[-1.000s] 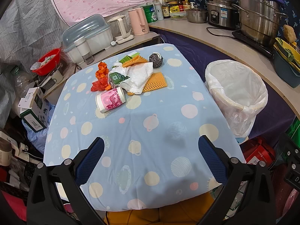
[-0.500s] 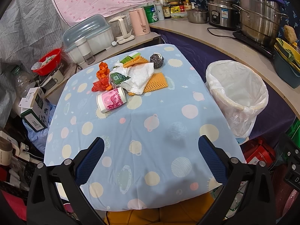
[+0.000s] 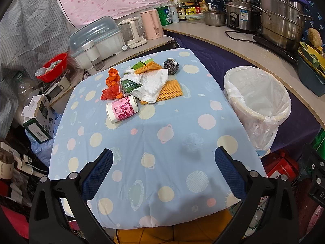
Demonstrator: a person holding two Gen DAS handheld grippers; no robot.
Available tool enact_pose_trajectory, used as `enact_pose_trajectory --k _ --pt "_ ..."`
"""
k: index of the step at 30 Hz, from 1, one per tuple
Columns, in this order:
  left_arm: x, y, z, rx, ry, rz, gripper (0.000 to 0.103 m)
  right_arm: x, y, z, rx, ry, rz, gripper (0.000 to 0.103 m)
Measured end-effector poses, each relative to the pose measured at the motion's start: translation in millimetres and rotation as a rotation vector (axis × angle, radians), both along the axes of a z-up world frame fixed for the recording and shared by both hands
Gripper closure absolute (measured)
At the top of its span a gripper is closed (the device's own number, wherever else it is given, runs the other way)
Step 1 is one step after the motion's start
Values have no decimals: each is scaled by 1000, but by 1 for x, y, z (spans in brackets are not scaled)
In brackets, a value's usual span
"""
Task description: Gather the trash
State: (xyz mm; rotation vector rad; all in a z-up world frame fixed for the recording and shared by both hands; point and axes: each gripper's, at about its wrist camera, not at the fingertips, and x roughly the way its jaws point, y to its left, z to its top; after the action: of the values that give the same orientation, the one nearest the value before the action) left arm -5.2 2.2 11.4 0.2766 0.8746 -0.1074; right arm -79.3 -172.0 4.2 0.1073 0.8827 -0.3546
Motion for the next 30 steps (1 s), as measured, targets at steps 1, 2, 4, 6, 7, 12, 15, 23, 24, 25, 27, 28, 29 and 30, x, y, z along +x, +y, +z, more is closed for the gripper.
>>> enact_pose_trajectory --k 1,2,4,6,7,12,15,23,24,25,27,28,29,30 --pt "0 0 0 0 0 0 7 0 0 0 0 0 0 7" --pt "0 0 0 1 0 -1 7 0 0 0 1 0 0 7" --pt "0 0 0 1 0 -1 7 0 0 0 0 0 0 7" --pt "0 0 0 0 0 -1 7 0 0 0 0 0 -1 7" --pt "0 0 0 0 0 -1 7 0 0 0 0 -1 -1 7" --pt "0 -1 0 0 0 -1 7 0 0 0 1 1 -1 7" --pt "0 -1 0 0 1 -1 7 1 1 0 0 1 -1 7" --pt "0 -1 0 -1 1 1 7 2 3 0 -1 2 1 7" --pt "0 -1 -1 0 0 0 7 3 4 0 -2 2 1 7" --pt "0 -1 0 -1 1 1 7 4 3 0 -2 3 3 7" --pt "0 -1 0 -3 2 2 7 5 4 0 -2 4 3 7" --pt "0 -1 0 -4 3 3 7 4 3 0 -1 4 2 7" --pt "1 -1 0 -5 4 3 7 4 3 0 -1 4 2 7" --pt "1 -1 0 -6 4 3 7 5 4 0 -1 5 2 7"
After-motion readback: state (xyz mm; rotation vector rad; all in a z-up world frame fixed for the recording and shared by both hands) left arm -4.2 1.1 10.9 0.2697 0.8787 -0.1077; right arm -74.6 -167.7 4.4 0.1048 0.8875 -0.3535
